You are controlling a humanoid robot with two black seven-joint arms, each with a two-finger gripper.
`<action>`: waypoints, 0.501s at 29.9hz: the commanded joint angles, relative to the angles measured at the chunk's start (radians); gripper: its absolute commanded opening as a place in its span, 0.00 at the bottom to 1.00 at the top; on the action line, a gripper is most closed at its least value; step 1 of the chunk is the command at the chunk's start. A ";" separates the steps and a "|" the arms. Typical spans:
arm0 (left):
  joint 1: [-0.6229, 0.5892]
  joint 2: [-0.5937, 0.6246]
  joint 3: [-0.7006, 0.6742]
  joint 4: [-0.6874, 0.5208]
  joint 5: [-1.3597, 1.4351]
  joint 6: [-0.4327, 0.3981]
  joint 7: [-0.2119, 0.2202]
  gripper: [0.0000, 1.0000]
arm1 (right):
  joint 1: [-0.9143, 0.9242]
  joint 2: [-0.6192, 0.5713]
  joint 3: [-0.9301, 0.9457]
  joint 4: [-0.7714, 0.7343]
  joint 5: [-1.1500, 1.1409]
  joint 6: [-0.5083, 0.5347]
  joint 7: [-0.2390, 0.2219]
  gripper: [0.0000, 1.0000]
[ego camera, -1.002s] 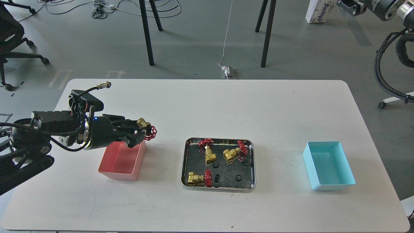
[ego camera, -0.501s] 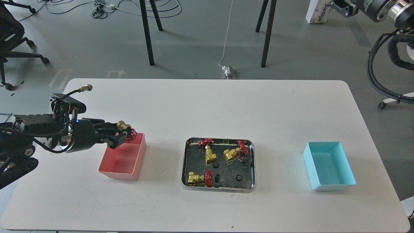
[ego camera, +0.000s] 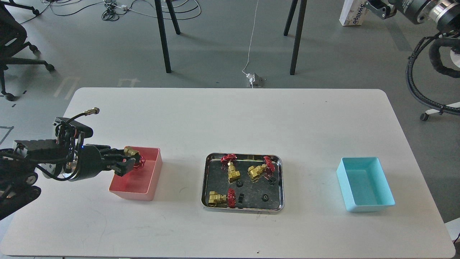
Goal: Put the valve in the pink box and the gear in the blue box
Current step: 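Open the left gripper to drop the valve into the pink box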
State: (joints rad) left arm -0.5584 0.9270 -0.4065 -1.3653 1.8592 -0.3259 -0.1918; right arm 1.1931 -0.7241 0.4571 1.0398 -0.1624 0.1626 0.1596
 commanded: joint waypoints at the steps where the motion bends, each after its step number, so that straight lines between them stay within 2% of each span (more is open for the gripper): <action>1: 0.002 0.000 0.000 0.002 0.000 0.001 0.003 0.60 | -0.001 0.000 0.000 -0.001 0.000 0.000 0.000 0.99; 3: 0.002 -0.002 0.000 0.002 0.002 0.001 0.006 0.68 | 0.000 0.000 0.000 0.000 0.000 0.000 0.000 0.99; 7: 0.003 -0.013 0.000 0.020 0.003 0.021 0.052 0.83 | 0.000 0.002 0.002 0.000 -0.006 -0.002 0.000 0.99; 9: 0.003 -0.017 0.000 0.023 -0.001 0.021 0.052 1.00 | 0.010 0.002 0.002 0.000 -0.009 -0.002 0.000 0.99; 12: 0.003 -0.025 -0.006 0.025 -0.009 0.019 0.052 1.00 | 0.010 0.006 0.002 0.000 -0.011 0.000 -0.002 0.99; 15: 0.002 -0.036 -0.090 0.044 -0.027 0.015 0.049 1.00 | 0.011 0.008 -0.001 0.012 -0.028 0.009 -0.011 0.99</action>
State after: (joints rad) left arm -0.5552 0.9011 -0.4275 -1.3366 1.8502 -0.3069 -0.1402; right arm 1.2021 -0.7187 0.4590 1.0418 -0.1740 0.1619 0.1591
